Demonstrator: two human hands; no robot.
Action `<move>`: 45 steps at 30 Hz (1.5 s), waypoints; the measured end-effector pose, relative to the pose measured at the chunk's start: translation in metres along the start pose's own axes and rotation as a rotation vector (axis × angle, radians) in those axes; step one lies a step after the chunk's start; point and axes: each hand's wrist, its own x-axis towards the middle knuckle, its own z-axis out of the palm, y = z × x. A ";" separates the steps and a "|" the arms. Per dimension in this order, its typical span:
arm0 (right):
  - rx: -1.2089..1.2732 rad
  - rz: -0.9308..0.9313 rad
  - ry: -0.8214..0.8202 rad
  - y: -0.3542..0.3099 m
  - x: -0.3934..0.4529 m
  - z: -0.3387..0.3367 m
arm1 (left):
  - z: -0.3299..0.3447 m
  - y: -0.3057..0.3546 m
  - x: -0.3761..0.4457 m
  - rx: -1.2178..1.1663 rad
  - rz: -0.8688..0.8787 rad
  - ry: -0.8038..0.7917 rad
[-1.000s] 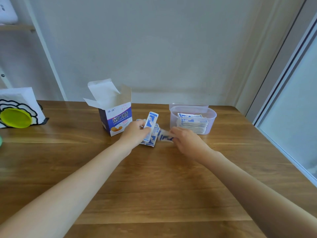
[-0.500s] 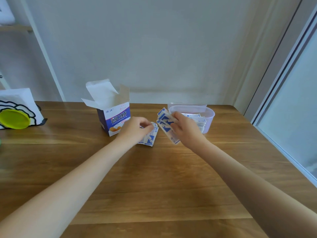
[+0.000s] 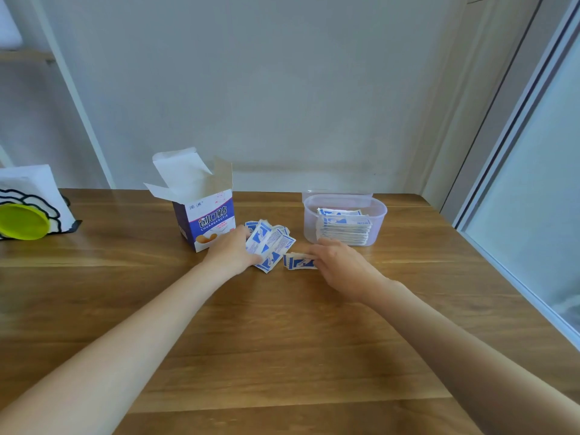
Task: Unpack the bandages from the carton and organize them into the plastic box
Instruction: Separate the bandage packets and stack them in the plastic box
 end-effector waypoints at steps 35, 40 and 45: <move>1.002 0.502 0.090 -0.039 0.020 -0.011 | -0.009 0.005 -0.020 -0.472 0.153 0.014; 1.396 0.551 0.009 -0.036 0.019 -0.010 | -0.008 0.002 -0.012 -0.700 -0.035 -0.024; 1.513 0.505 -0.077 -0.042 0.019 -0.014 | -0.001 0.004 -0.009 -0.955 -0.115 -0.087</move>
